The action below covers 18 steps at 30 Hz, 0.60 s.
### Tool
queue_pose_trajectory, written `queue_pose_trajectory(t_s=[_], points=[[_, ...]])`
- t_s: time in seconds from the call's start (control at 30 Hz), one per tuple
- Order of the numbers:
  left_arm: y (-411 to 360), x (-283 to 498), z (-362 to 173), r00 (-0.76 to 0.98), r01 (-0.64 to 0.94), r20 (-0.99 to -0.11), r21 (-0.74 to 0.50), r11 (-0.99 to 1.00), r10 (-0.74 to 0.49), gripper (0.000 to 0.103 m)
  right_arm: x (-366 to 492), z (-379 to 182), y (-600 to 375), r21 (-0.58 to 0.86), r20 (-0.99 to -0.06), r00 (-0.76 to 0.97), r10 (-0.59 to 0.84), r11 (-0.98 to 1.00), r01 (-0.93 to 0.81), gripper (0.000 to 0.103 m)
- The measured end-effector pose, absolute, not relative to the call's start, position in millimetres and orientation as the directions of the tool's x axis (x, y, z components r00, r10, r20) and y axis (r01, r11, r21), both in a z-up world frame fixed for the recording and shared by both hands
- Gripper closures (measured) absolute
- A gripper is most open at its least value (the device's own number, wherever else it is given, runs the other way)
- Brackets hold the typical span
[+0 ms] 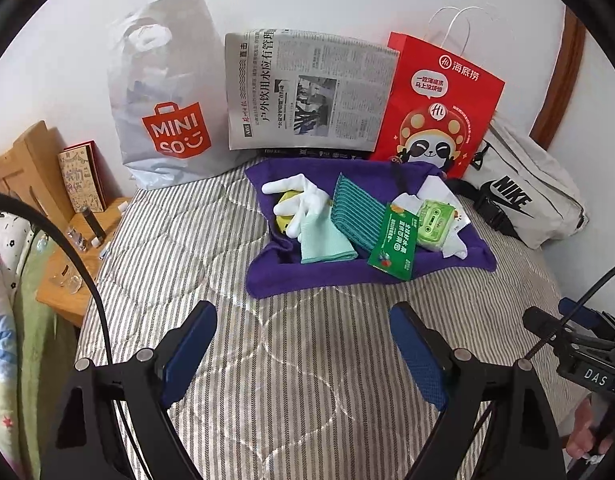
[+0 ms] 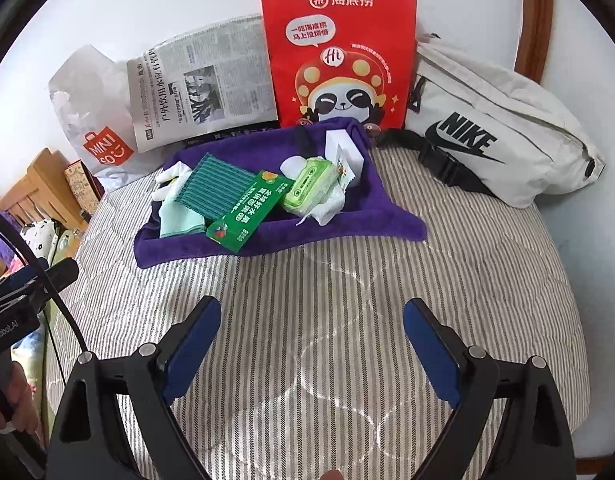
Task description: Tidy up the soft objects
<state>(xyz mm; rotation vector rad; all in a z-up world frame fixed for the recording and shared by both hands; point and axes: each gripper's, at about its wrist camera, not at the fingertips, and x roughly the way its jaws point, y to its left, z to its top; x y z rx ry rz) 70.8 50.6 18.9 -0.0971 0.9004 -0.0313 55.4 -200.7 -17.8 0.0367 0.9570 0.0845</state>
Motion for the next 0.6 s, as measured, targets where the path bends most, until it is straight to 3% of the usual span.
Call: queue_pose_trajectory(t_s=[0.6], points=[[23,57,30,0.627,0.044,-0.776,-0.056,0.997,-0.071,0.015,41,-5,-211,0.084,-0.787,0.61,0.097,0.995,-0.049,0.011]])
